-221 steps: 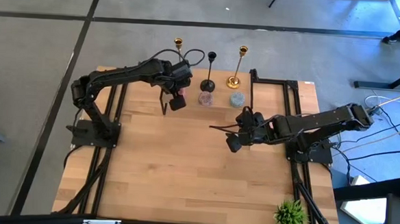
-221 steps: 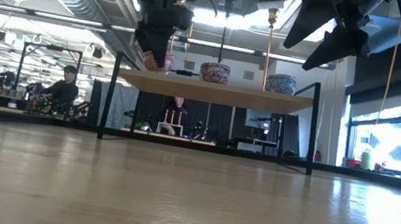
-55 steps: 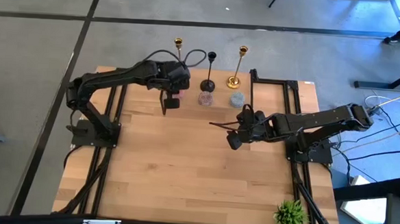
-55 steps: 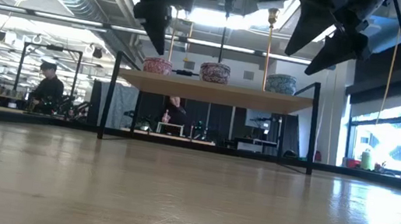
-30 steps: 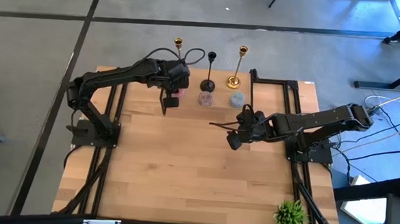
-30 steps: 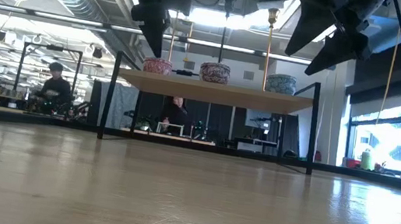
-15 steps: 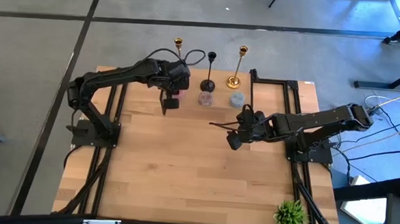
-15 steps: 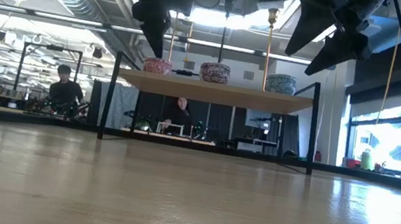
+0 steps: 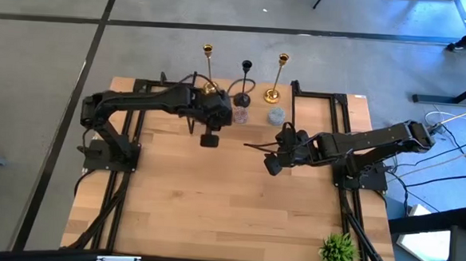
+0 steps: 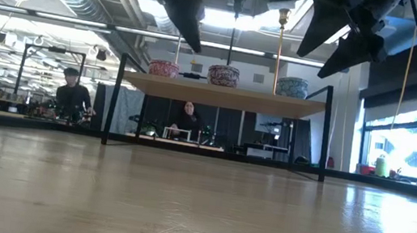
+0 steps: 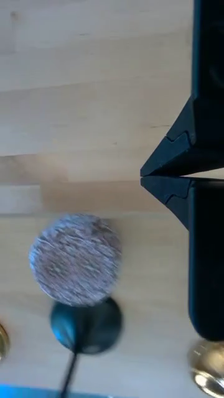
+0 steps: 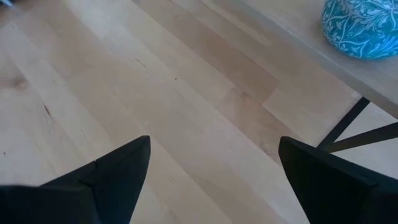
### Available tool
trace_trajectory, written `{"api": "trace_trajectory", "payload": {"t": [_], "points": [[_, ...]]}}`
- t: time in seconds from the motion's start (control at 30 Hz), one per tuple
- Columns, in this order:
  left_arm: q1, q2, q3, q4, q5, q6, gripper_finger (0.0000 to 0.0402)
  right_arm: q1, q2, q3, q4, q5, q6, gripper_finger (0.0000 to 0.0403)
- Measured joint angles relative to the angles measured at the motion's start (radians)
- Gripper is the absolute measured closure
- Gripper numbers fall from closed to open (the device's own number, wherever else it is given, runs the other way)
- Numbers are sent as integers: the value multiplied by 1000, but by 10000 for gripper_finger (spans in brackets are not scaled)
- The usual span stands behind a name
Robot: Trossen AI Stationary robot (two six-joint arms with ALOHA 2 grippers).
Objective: Pick & Place candle stick holders
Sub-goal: Adjust the red candle
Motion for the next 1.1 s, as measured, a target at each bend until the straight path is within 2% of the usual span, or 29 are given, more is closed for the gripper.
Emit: {"api": "trace_trajectory", "payload": {"t": [0.23, 0.47, 0.63, 0.83, 1.1], "points": [[-23, 78, 0, 58, 7, 27, 400, 1, 0, 0, 0, -18, 7, 45], [-22, 79, 0, 157, 15, 35, 400, 3, 0, 0, -1, -28, 8, 45], [-20, 79, 0, 162, 12, 46, 400, 3, 0, 0, -1, -28, 14, 45], [-14, 79, 0, 202, -53, 79, 400, 3, 0, 0, -1, -28, 15, 45], [2, 93, 0, 205, -53, 90, 400, 3, 0, 0, -1, -28, 26, 45]]}}
